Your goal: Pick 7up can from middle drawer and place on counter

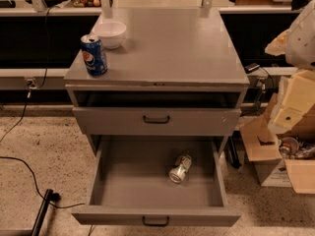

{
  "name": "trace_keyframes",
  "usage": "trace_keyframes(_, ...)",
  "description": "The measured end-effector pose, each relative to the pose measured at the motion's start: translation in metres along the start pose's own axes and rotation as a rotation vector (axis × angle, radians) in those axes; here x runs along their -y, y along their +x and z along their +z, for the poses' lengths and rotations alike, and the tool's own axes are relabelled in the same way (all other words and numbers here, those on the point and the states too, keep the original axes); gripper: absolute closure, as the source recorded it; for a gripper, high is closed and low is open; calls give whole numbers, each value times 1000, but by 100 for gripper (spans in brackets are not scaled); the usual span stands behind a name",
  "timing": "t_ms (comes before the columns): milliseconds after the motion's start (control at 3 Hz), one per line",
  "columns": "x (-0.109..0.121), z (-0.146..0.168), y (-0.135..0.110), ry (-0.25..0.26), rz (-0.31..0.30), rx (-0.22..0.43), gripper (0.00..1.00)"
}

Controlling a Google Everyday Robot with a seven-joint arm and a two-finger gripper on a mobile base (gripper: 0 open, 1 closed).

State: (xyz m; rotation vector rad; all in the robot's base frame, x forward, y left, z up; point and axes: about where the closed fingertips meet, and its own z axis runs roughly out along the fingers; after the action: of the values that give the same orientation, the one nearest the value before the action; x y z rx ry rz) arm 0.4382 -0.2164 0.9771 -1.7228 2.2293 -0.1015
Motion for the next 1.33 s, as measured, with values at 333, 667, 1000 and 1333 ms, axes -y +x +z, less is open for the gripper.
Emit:
trace_keyframes(333,0,0,0,0,0,0,0)
trace_keyframes(667,3,37,13,-54,69,22,0)
trace_keyframes(1000,-7,82,38,-62,217,11,0)
trace_keyframes(1333,-28,149,65,-46,397,-35,0)
